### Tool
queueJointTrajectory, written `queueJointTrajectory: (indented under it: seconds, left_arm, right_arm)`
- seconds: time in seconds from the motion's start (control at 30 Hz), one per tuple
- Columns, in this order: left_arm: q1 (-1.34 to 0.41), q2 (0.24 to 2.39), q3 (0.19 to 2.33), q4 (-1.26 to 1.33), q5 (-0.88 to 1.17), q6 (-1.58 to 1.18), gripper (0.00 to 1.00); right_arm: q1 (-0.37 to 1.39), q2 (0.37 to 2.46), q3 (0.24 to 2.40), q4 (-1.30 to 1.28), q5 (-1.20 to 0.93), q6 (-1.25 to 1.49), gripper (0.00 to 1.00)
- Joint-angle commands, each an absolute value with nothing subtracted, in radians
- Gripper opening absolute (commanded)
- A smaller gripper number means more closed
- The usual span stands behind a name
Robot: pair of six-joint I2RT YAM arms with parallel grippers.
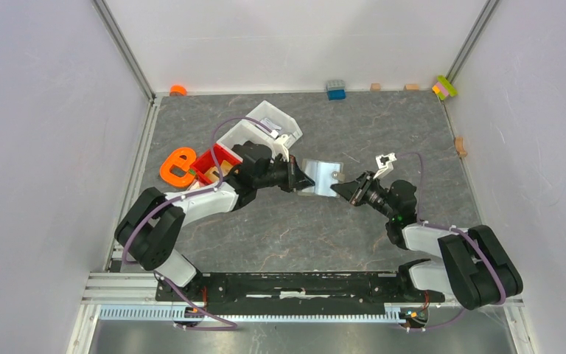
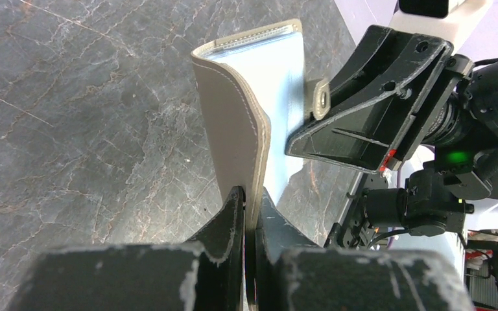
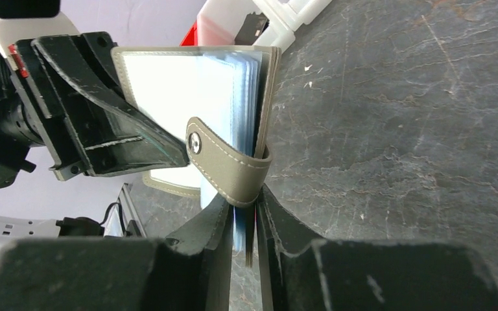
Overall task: Take the credit cards out of the card holder
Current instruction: Remove the credit card from the card holder.
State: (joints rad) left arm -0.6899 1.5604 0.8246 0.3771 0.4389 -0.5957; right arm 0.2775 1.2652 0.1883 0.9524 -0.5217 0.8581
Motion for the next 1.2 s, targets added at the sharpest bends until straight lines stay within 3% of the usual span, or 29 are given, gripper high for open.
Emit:
queueJointTrajectory:
  seconds: [0.0,0.27,0.37,0.4,0.47,0.53,0.67,0.83,0.9,1.0,1.17]
  left_arm:
    - [-0.699,1.577,0.859,0.45,0.534,-0.635,0.08]
    - [-0.701,1.581,0.866,0.441,0.54,-0.632,0.09]
    - [-0.701,1.585,0.869,0.435,0.54,-0.631,0.14]
    - [-0.701,1.585,0.871,0.426,0.536,-0.627,0.21]
    - [-0.703,1.579,0.885,0.361,0.482,-0.605,0.47]
    - [-0.705,1.576,0.897,0.306,0.44,-0.577,0.62]
    - [-0.709,1.584,0.904,0.289,0.428,-0.571,0.74]
    - [-0.712,1.607,0.931,0.244,0.413,-0.565,0.68]
    - [-0.712,1.609,0.936,0.23,0.4,-0.564,0.58]
    - [-0.709,1.606,0.94,0.208,0.369,-0.563,0.33]
    - [-0.691,1.591,0.922,0.214,0.352,-0.583,0.26]
  right_arm:
    - [0.309,1.284,0.244,0.997,-0.556,0.832,0.23]
    - [0.334,1.316,0.265,0.989,-0.562,0.824,0.29]
    - [0.341,1.32,0.271,0.988,-0.566,0.819,0.27]
    - [0.343,1.319,0.272,0.988,-0.568,0.818,0.25]
    - [0.347,1.318,0.272,0.991,-0.568,0.818,0.2]
    - [0.351,1.316,0.272,0.991,-0.568,0.817,0.18]
    - [0.358,1.317,0.273,1.01,-0.576,0.822,0.17]
    - [0.37,1.315,0.272,1.043,-0.589,0.831,0.16]
    - [0.371,1.312,0.269,1.051,-0.591,0.833,0.17]
    - [0.371,1.309,0.266,1.046,-0.584,0.831,0.2]
    - [0.37,1.305,0.267,1.002,-0.559,0.815,0.34]
